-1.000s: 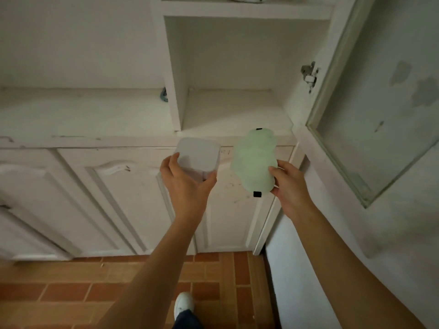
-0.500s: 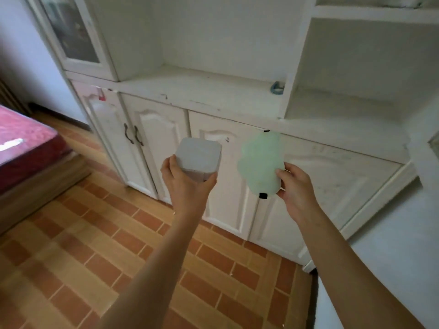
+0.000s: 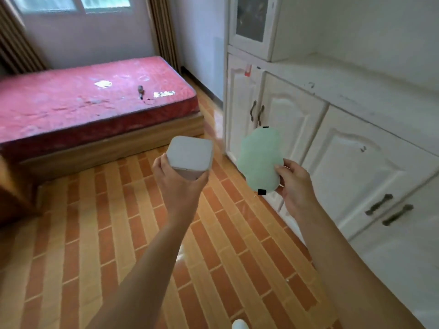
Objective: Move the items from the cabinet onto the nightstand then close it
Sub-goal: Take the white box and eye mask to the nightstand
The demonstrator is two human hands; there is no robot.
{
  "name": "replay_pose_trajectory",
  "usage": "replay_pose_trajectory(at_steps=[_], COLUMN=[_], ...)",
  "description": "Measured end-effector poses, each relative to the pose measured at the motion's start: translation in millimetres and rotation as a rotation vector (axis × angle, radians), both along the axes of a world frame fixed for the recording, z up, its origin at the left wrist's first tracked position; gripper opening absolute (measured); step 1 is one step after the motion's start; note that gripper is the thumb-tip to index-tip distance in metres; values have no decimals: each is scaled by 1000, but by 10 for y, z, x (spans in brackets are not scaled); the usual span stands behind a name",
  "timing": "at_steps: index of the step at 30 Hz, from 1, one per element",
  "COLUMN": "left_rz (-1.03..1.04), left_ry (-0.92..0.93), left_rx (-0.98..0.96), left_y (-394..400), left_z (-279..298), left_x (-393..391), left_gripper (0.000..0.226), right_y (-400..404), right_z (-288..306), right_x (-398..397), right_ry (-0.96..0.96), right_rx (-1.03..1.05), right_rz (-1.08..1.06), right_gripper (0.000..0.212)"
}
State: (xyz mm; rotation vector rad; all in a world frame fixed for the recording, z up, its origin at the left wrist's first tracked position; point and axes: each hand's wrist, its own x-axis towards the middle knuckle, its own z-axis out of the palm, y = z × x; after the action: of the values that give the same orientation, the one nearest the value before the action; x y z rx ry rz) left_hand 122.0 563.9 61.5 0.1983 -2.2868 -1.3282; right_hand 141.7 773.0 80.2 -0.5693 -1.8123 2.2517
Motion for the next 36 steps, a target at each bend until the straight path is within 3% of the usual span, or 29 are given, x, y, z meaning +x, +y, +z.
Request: replay_pose_trajectory(at_steps=[7,16,21,36], left_rz=[338,652,728,855], left_ry=[-3,-30,-44,-118], left_rx=[-18,-32,-33,-18], left_y=[-736,-1257,-1311,-1617], left_z=[-64,-184,-247,-531], left_x=[151,381,470,367], left_gripper=[98,98,96,99], right_y=[-746,-1286,-1443,-1792], right_z=[-55,-160,-259,-504], right_x=[-428,-706,-822,-1233], right_ry=[-28,-35,-66,-136], right_rx=[53,94,111,159], right_rz=[322,608,668,770], right_gripper=[28,22,28,22])
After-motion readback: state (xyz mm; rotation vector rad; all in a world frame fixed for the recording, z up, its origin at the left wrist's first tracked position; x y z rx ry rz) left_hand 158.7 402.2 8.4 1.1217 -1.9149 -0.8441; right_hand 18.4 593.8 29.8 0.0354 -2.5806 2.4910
